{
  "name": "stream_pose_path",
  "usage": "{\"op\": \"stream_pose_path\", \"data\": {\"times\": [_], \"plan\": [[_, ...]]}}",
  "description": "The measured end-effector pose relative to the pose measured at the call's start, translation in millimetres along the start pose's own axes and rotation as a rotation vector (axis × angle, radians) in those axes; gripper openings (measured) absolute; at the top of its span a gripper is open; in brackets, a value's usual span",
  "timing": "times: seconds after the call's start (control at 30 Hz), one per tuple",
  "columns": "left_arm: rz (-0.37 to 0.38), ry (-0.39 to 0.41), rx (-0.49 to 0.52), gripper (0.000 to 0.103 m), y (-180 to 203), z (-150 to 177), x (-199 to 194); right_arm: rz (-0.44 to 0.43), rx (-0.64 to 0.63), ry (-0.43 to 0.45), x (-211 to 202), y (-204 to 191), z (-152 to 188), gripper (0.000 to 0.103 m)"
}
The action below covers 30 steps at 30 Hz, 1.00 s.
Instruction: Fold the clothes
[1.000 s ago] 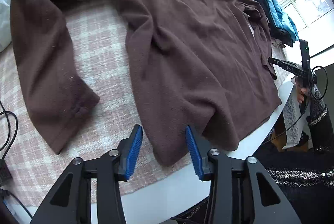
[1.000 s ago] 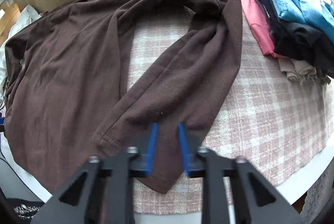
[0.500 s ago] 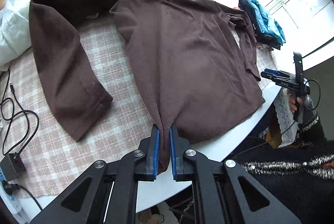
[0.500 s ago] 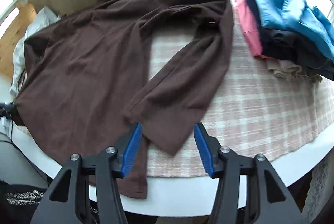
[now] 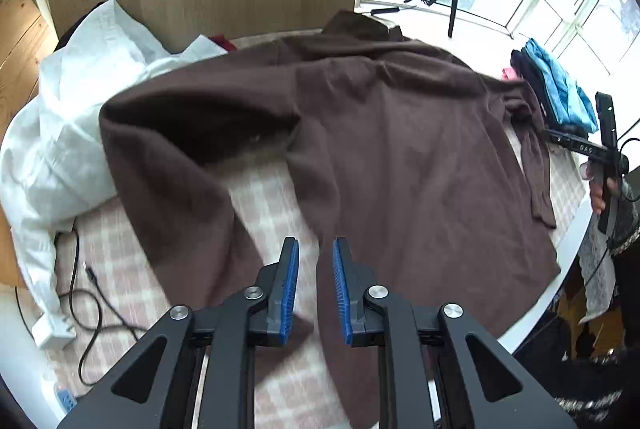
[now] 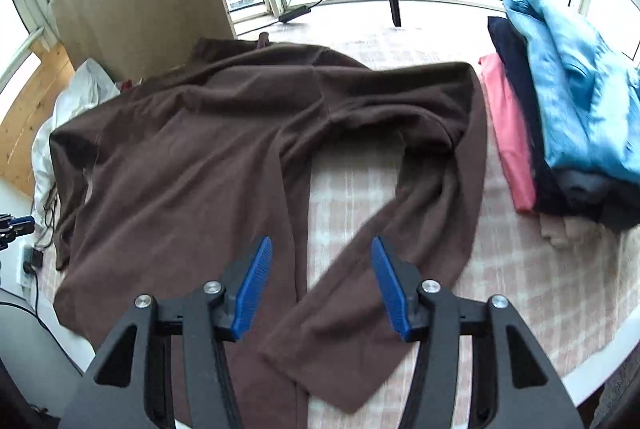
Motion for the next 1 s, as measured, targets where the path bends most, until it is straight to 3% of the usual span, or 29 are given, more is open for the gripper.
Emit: {"op": "stream_pose_path", "data": {"times": [0.1, 0.27, 0.43, 0.5, 0.53, 0.57, 0.6, 0.63, 0.7, 0.8, 0.9, 1.0], "plan": [[-0.049, 0.011, -0.031, 0.034, -6.0, -28.4, 24.9, -0.039, 0.078, -0.016, 36.6, 9.1, -31.3, 0.052], [-0.03, -0.03, -0.189, 0.037, -38.1, -51.5, 62.9, -0.097, 0.225, -0.059, 89.6, 25.3, -58.8, 0.052], [0.026, -0.006, -0.319, 0.042, -60.3, -71.5, 88.4, -0.125, 0.295, -0.064, 110.9, 38.6, -69.6, 0.052], [0.009, 0.03, -0.353, 0.041, -67.3, -79.5, 95.0, -0.148, 0.297, -0.054, 112.2, 41.1, -73.1, 0.052], [-0.005, 0.049, -0.364, 0.026, -70.3, -83.8, 97.9, -0.151, 0.291, -0.047, 112.0, 41.8, -74.8, 0.052], [-0.037, 0.057, -0.357, 0.009, -73.9, -87.6, 95.9, -0.143, 0.275, -0.035, 111.6, 42.2, -76.9, 0.049], [-0.069, 0.065, -0.348, 0.003, -77.5, -91.4, 93.9, -0.127, 0.253, -0.02, 111.1, 42.5, -79.5, 0.039], [-0.1, 0.075, -0.34, 0.003, -81.1, -95.3, 91.3, -0.107, 0.22, -0.01, 108.8, 41.8, -82.5, 0.005], [-0.157, 0.134, -0.297, 0.003, -88.4, -105.1, 75.5, -0.073, 0.138, 0.043, 90.5, 40.2, -95.2, 0.005], [-0.202, 0.054, -0.25, 0.005, -100.0, -109.4, 92.7, -0.017, 0.056, 0.099, 78.2, 42.8, -112.7, 0.004], [-0.218, 0.005, -0.19, 0.007, -101.2, -107.3, 101.9, 0.067, -0.038, 0.002, 112.7, 43.8, -110.3, 0.008], [-0.216, -0.029, -0.129, 0.015, -93.6, -100.7, 90.4, 0.071, -0.068, -0.078, 126.1, 47.9, -105.2, 0.012]]}}
Point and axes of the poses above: each gripper's, at about its wrist camera, not at the fingertips, and x roughly the way its jaws point, y to its right, z to its underside, the point moved 3 cm from there along x, roughly the way its jaws point, and after that the axes turned 4 degrees about y, right-handed, at the moved point
